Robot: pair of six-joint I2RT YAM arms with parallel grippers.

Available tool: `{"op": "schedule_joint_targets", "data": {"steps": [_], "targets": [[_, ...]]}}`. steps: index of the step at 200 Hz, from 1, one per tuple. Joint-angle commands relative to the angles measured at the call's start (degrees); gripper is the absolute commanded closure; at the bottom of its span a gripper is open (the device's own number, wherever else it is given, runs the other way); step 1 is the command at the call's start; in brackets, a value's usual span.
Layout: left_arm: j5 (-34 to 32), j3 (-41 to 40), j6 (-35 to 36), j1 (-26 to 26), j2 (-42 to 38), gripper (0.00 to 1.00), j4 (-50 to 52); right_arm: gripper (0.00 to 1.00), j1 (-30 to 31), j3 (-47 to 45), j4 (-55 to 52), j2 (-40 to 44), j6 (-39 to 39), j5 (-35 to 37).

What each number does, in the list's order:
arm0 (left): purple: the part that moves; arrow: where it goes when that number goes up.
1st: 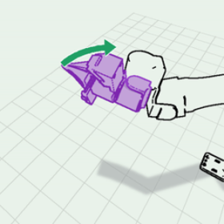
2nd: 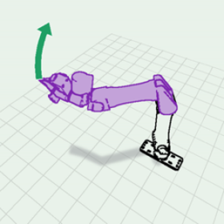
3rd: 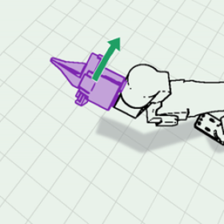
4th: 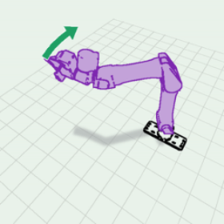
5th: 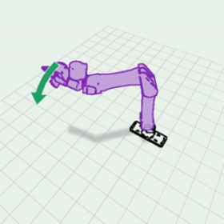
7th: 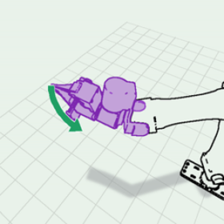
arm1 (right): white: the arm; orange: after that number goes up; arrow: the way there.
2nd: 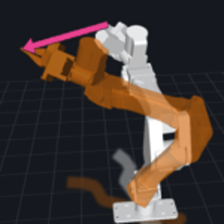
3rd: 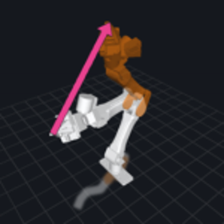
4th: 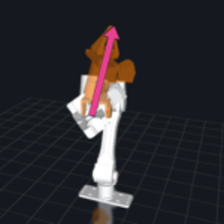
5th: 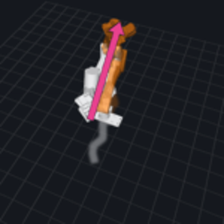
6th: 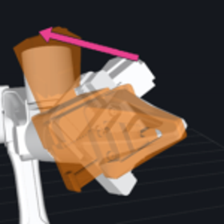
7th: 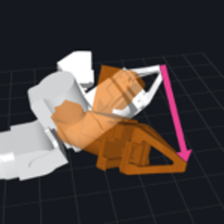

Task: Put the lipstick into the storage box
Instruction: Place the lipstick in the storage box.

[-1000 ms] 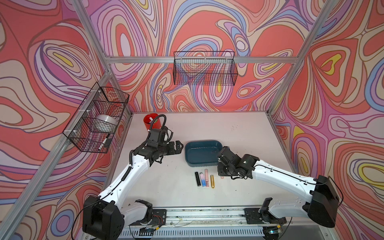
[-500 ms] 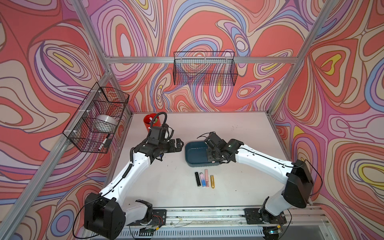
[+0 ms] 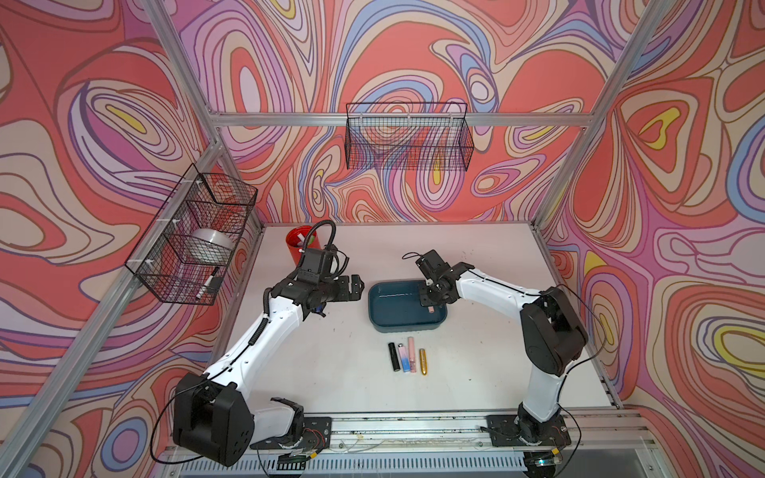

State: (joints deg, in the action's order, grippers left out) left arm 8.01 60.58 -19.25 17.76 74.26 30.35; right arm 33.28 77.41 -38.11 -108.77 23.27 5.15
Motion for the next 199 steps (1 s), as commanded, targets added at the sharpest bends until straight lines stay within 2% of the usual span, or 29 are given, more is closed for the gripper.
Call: {"op": "schedule_joint_targets", "data": {"steps": [1, 49, 76, 87, 106, 119, 139, 199], "targets": [[-1.76, 2.55, 1.48, 0.17, 0.84, 0.00, 2.15, 0.88, -0.62, 1.28, 1.61, -1.76, -1.27, -1.86], [-2.06, 4.06, 1.77, 0.16, 2.07, 0.00, 2.52, 0.88, -1.20, 0.05, 3.29, -4.12, -0.77, -3.29], [-1.97, 4.70, 1.89, 0.11, 2.82, 0.00, 2.52, 0.85, -1.46, 0.13, 3.45, -4.55, -0.49, -3.54], [-2.08, 4.97, 2.06, 0.17, 3.08, 0.00, 2.70, 0.79, -1.55, 0.03, 3.36, -4.78, -0.31, -3.88], [-2.40, 5.17, 2.28, 0.17, 3.09, 0.00, 2.87, 0.75, -1.54, -0.47, 3.54, -4.66, -0.08, -4.29], [-2.50, 5.06, 2.36, 0.13, 2.80, 0.00, 2.79, 0.65, -1.55, -0.92, 3.83, -3.99, -0.06, -4.48], [-2.39, 4.78, 2.37, 0.16, 2.56, 0.00, 2.61, 0.54, -1.54, -1.15, 3.94, -2.41, -0.10, -4.20], [-2.26, 3.94, 1.76, 0.17, 1.18, 0.00, 1.90, 0.52, -1.55, -0.28, 1.86, 6.86, 0.56, -1.97]]}}
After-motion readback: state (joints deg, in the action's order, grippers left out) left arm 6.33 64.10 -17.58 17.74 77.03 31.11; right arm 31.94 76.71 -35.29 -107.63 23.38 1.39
